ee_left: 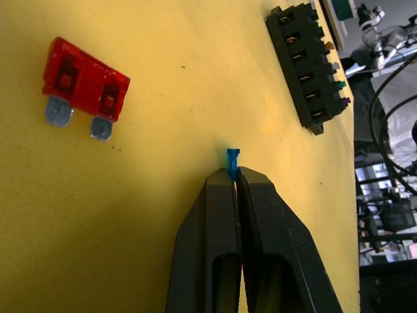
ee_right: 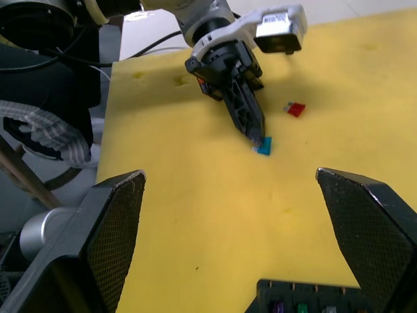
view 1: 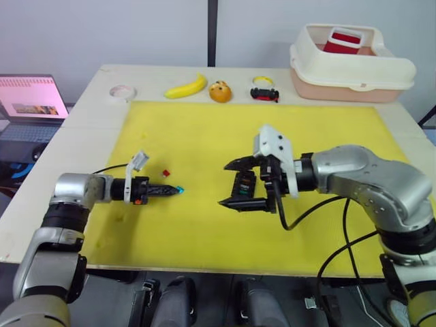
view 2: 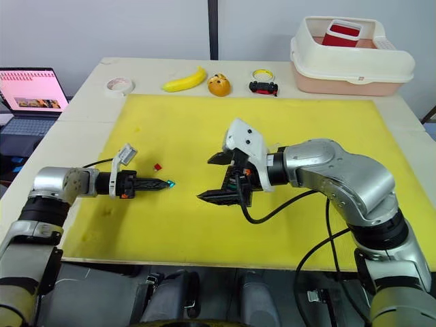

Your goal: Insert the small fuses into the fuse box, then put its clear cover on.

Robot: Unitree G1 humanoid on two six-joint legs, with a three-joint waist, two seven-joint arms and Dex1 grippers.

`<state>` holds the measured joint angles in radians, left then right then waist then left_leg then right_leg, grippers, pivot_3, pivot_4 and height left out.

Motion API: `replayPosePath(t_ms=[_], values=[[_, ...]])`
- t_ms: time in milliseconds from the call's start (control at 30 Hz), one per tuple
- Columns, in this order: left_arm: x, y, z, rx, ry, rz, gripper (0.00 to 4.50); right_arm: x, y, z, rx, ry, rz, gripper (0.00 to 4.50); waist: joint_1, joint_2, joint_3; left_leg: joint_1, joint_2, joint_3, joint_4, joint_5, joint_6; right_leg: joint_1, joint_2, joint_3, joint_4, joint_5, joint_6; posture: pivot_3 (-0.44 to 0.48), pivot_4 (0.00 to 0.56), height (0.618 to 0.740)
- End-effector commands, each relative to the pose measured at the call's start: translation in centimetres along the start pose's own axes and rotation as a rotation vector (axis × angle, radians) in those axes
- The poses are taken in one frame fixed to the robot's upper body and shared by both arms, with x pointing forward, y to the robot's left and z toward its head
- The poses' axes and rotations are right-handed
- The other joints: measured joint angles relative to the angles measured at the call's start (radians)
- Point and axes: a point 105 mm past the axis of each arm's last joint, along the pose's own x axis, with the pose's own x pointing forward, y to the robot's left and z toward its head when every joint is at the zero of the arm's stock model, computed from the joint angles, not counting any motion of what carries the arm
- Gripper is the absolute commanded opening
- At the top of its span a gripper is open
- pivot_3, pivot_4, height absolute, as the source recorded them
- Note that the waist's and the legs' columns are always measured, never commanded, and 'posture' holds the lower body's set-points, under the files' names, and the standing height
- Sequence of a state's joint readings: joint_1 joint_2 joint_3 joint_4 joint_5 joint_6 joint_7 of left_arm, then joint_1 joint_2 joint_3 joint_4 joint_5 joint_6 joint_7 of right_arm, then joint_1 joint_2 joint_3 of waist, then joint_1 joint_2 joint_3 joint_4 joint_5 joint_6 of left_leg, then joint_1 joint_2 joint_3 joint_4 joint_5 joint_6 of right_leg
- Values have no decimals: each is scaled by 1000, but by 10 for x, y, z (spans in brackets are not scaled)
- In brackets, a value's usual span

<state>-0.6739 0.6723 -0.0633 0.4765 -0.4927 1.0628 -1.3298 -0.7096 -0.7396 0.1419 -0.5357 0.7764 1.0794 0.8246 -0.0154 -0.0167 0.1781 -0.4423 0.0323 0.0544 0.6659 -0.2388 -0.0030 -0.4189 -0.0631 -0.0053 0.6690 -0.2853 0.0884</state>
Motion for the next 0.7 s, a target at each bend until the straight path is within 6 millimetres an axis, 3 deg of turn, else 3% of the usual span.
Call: replayPosePath(t_ms=[33,100,200,300,433,633,700], values=[[-14,-32,25,72,-70,-66,23,-12,1,18,4,-65,9,4500,1,-1,0,0,0,0,0,0,0,0,0,0,0,0,0,0,150,740],[-21,-60,39,144,-93,-126,23,-15,-1,25,27,-89,25,4500,1,-1,1,-1,0,-1,0,0,0,0,0,0,0,0,0,0,150,740],[-30,-86,52,197,-130,-153,23,-16,-5,30,39,-100,39,4500,2,-1,1,0,0,-1,0,0,0,0,-1,0,0,0,0,0,150,740],[-48,-132,67,325,-132,-217,23,-19,-7,52,54,-171,111,4500,0,-2,2,-1,0,-1,0,0,0,0,0,0,0,0,0,0,150,740],[-50,-159,72,445,-134,-241,23,-16,-6,72,56,-230,152,4500,1,-2,2,0,0,-1,-1,0,0,0,0,0,0,0,0,0,150,740],[-31,-182,76,614,-132,-306,23,-17,-4,94,170,-326,237,4500,4,-2,2,-1,0,-1,0,0,0,0,-1,0,0,0,0,0,150,740],[-26,-180,77,648,-140,-320,23,-15,-7,93,206,-331,227,4500,4,-2,2,-1,0,0,0,0,0,0,-1,0,0,0,0,0,150,740]])
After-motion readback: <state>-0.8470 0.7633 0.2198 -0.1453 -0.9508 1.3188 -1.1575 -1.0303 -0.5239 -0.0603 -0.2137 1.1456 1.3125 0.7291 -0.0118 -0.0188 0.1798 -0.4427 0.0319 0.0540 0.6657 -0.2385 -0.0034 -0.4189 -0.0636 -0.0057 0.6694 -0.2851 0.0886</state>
